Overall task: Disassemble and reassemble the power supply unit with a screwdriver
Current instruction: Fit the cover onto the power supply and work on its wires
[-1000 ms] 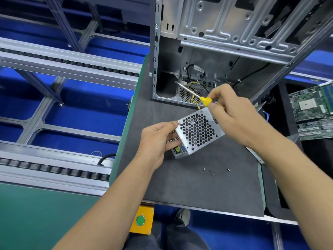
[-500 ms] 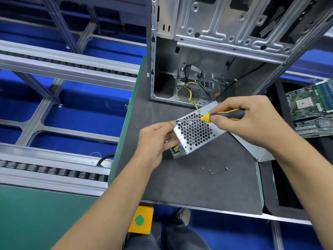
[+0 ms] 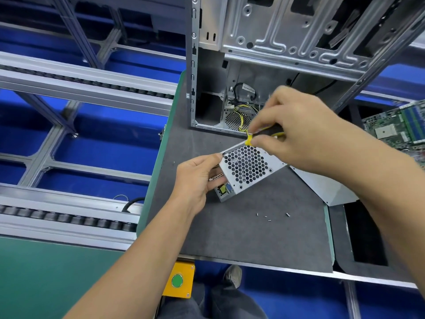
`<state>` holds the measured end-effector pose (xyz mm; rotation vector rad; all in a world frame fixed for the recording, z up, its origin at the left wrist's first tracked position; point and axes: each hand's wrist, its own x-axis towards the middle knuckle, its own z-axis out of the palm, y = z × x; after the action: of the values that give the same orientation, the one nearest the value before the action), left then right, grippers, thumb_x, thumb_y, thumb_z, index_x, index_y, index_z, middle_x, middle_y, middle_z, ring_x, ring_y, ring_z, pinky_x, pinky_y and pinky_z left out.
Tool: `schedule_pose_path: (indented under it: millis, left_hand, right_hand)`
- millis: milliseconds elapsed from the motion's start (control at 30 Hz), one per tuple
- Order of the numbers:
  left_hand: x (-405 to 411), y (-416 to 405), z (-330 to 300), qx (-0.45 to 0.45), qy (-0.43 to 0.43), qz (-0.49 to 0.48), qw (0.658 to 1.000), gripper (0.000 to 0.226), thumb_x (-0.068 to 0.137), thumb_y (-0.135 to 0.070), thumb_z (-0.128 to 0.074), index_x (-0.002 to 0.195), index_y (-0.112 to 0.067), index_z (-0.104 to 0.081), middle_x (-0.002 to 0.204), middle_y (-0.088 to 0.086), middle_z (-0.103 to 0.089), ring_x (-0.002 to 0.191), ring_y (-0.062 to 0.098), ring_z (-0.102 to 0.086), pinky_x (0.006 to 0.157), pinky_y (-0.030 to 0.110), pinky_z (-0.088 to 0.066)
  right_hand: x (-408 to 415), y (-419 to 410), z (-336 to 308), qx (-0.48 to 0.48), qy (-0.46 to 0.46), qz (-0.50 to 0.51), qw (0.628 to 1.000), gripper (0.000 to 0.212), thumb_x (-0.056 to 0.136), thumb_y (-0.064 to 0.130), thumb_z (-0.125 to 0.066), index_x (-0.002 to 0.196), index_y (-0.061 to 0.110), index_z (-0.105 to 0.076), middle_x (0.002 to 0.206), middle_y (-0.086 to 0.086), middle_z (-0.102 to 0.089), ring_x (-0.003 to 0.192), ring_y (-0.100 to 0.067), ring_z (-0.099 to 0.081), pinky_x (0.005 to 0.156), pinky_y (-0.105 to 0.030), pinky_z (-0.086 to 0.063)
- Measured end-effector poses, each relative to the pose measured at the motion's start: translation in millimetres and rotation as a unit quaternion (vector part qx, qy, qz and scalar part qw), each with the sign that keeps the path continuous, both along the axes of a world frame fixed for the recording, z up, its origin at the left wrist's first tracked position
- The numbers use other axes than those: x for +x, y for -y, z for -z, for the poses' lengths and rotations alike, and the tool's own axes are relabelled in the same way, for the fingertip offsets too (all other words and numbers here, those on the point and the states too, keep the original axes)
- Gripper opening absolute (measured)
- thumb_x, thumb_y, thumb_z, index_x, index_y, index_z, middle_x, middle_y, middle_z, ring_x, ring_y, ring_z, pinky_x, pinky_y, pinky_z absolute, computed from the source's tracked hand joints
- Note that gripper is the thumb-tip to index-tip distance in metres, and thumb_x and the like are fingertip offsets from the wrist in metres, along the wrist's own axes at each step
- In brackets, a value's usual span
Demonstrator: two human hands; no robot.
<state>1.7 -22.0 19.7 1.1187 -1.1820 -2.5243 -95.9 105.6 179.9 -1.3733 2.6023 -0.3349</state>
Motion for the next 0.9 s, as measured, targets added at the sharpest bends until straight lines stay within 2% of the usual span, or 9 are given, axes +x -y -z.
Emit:
schedule_pose_path:
  millis: [133,200,300,367,500,667,767,833,900]
  left_hand:
    - [0.6,-0.9,-1.9,0.001,0.005,-0.002,1.000,0.006,0.087,-0.007,-0.072,0.086,-0.003,-0.076,0.086,0.011,-0.077,0.073,0.016,-0.073,0.061,0.030,-0.059]
    - [0.9,-1.1,-3.3,0.004,0.003,-0.002,1.000,0.005,0.086,-0.007,-0.072,0.086,-0.003,-0.076,0.085,0.010,-0.077,0.071,0.016,-0.073,0.060,0.029,-0.059]
    - [0.5,-0.2,-3.5,0.011,0.007,-0.011,1.000,0.004,0.086,-0.007,-0.073,0.084,-0.004,-0.076,0.087,0.011,-0.077,0.072,0.017,-0.073,0.062,0.031,-0.059]
    - [-0.6,0.8,-3.4,0.016,0.012,-0.021,1.000,0.005,0.086,-0.008,-0.073,0.085,-0.004,-0.075,0.087,0.012,-0.077,0.073,0.019,-0.073,0.063,0.032,-0.060]
    - [0.3,1.6,-4.6,0.022,0.001,-0.010,1.000,0.007,0.088,-0.008,-0.071,0.086,-0.003,-0.076,0.088,0.012,-0.077,0.072,0.018,-0.073,0.062,0.031,-0.060]
    - [4.7,2.3,-4.3,0.054,-0.023,0.003,0.998,0.015,0.093,-0.009,-0.066,0.085,-0.006,-0.079,0.090,0.008,-0.077,0.070,0.013,-0.071,0.065,0.031,-0.060]
    - [4.2,2.5,-4.8,0.064,-0.010,-0.007,0.998,0.012,0.095,-0.008,-0.064,0.093,-0.003,-0.075,0.089,0.007,-0.077,0.070,0.013,-0.071,0.064,0.031,-0.060]
    - [4.3,1.2,-6.9,0.066,-0.005,-0.010,0.998,0.010,0.094,-0.007,-0.065,0.092,-0.003,-0.074,0.090,0.009,-0.077,0.070,0.014,-0.072,0.063,0.031,-0.060]
    - [4.0,-0.7,-8.9,0.066,-0.003,-0.010,0.998,0.010,0.093,-0.006,-0.065,0.089,-0.003,-0.074,0.087,0.008,-0.077,0.067,0.013,-0.071,0.062,0.030,-0.060]
  right_hand:
    - [6.8,22.5,-19.4,0.030,-0.007,-0.062,0.998,0.015,0.085,0.017,-0.062,0.097,0.024,-0.058,0.093,0.007,-0.043,0.083,-0.016,-0.049,0.080,-0.041,-0.048]
    - [9.3,34.2,-26.7,0.058,-0.049,-0.075,0.994,0.006,0.089,0.027,-0.063,0.091,0.024,-0.058,0.086,0.006,-0.043,0.087,-0.023,-0.052,0.076,-0.039,-0.048]
    - [21.9,47.4,-27.7,0.135,-0.190,-0.069,0.970,0.029,0.098,0.048,-0.049,0.093,0.020,-0.055,0.070,0.000,-0.030,0.074,-0.030,-0.045,0.061,-0.036,-0.036]
    - [27.5,47.5,-25.6,0.153,-0.214,-0.069,0.962,0.039,0.100,0.054,-0.042,0.090,0.017,-0.049,0.069,-0.001,-0.025,0.069,-0.027,-0.035,0.058,-0.035,-0.031]
    - [15.6,45.4,-24.6,0.148,-0.114,-0.111,0.976,0.020,0.097,0.034,-0.053,0.109,0.017,-0.049,0.106,-0.003,-0.041,0.082,-0.031,-0.052,0.074,-0.043,-0.048]
    - [11.3,55.6,-25.9,0.178,-0.171,-0.125,0.961,0.013,0.096,0.031,-0.059,0.099,0.019,-0.058,0.095,-0.002,-0.044,0.091,-0.035,-0.055,0.078,-0.047,-0.052]
    - [16.5,59.3,-26.7,0.178,-0.200,-0.129,0.955,0.016,0.099,0.031,-0.053,0.091,0.018,-0.051,0.076,-0.002,-0.033,0.073,-0.032,-0.047,0.069,-0.041,-0.047]
    - [17.2,60.1,-26.3,0.172,-0.236,-0.121,0.949,0.030,0.102,0.030,-0.046,0.077,0.015,-0.038,0.068,-0.001,-0.022,0.055,-0.022,-0.031,0.060,-0.037,-0.034]
    - [16.2,61.3,-27.2,0.181,-0.245,-0.102,0.947,0.039,0.104,0.032,-0.043,0.072,0.014,-0.032,0.066,-0.002,-0.021,0.054,-0.021,-0.027,0.058,-0.037,-0.030]
